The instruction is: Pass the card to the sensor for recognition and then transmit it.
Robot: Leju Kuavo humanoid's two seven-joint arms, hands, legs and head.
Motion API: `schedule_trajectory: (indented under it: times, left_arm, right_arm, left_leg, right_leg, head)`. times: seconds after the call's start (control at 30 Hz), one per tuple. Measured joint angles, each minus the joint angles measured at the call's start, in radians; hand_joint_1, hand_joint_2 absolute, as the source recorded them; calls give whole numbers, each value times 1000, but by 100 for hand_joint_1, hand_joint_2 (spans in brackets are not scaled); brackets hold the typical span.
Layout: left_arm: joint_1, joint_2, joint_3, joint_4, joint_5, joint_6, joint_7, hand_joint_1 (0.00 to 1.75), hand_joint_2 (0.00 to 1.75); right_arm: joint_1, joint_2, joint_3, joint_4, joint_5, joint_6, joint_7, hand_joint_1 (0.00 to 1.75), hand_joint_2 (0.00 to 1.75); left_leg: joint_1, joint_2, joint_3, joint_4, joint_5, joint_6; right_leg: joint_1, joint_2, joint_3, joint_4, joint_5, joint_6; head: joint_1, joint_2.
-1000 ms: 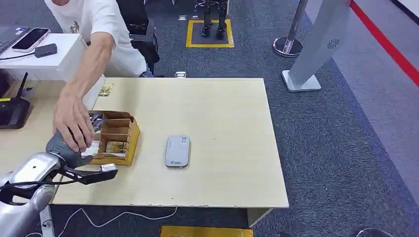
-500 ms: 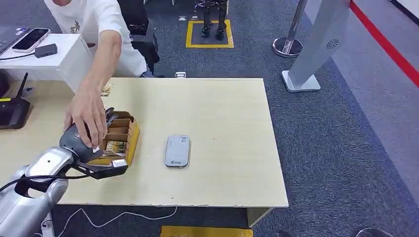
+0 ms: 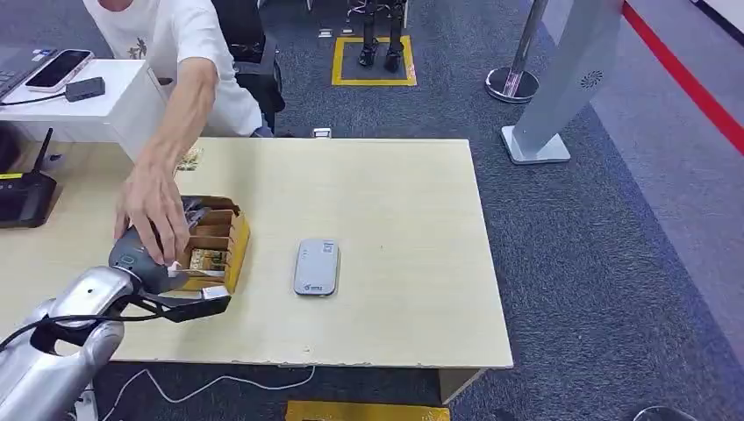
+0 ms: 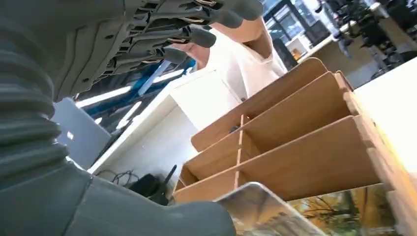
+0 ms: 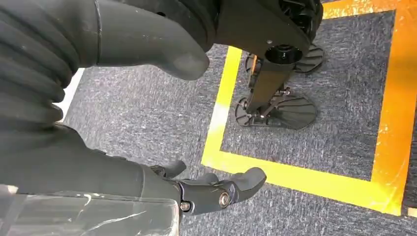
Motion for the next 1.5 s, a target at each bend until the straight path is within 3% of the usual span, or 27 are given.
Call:
schedule_trajectory:
  times: [0.17, 0.5, 1.5]
  left_arm:
    - [25, -41, 0, -11, -4, 26, 43, 0, 175]
    - [71, -95, 3, -27, -23, 48, 63, 0, 175]
    - [84, -88, 36, -38, -40, 35, 63, 0, 175]
  right_arm:
    - [4, 0, 0, 0, -3, 0, -3, 0, 175]
    - [10, 0, 0, 0, -3, 0, -5, 0, 175]
    - [14, 0, 0, 0, -5, 0, -6, 0, 175]
  left_leg:
    - [0, 0, 0, 0, 0, 0]
    - [0, 0, -2, 0, 0, 0]
    - [-1, -12, -9, 1, 2, 3]
  right_leg:
    - [0, 0, 0, 0, 0, 0]
    - [0, 0, -1, 0, 0, 0]
    - [-1, -11, -1, -4, 0, 1]
  head:
    - [0, 0]
    - [0, 0]
    - [0, 0]
